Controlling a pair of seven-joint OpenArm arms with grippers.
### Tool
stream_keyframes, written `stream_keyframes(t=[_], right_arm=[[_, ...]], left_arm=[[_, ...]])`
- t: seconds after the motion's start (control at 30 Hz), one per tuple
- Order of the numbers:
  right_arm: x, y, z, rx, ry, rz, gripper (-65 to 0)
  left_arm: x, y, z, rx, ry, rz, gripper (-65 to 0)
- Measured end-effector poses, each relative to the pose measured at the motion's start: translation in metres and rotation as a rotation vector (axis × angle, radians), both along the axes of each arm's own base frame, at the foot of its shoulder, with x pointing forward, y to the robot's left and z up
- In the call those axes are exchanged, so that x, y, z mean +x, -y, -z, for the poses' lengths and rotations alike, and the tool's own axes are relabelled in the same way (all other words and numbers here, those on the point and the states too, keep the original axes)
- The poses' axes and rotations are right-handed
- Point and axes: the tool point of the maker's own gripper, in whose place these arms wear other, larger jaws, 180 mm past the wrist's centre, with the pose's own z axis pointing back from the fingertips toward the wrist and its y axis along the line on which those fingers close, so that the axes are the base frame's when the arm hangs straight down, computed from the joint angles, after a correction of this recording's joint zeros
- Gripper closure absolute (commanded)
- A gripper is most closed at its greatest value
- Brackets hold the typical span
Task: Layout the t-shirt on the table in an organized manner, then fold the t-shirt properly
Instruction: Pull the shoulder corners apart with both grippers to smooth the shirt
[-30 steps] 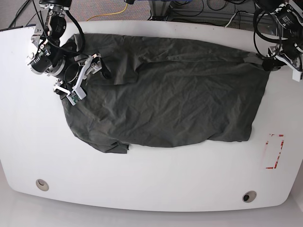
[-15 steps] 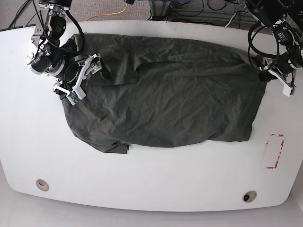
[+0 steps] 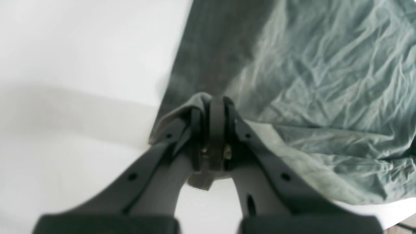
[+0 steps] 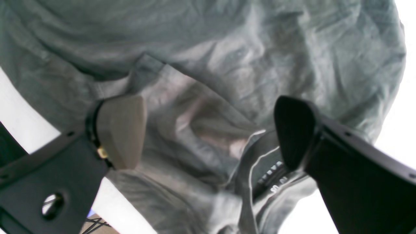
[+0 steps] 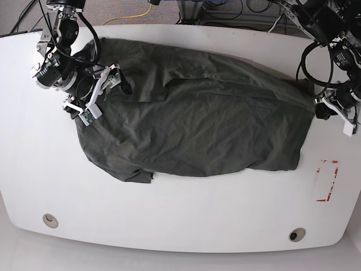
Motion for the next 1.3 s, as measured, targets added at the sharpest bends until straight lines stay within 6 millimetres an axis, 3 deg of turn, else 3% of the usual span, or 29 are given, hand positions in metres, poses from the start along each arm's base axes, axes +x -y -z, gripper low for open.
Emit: stream_keyframes(t=[0.7,0.9,1.13,1.3], right_arm=[[0.0,-0.001,0.0,0.003,0.0,0.0,-59.8],[0.0,0.0,0.0,0.002,0.0,0.002,-60.2],[0.004,0.018,-0.006,-0.001,0.022,0.062,-60.6],[0.005,0.038,-0.01,-0.025,0.033,0.118,-60.7]], left_arm=[[0.041,0.031,0.03,-0.202,-0.049,-0.005,-1.5],[0.041,0.028,0.039,-0.187,-0.088,0.026,-16.5],[0.03,0.002,0.039,-0.136,-0.123,0.005,-34.2],[0.019,-0.019,0.037,-0.091,-0.145,-0.009,-35.7]])
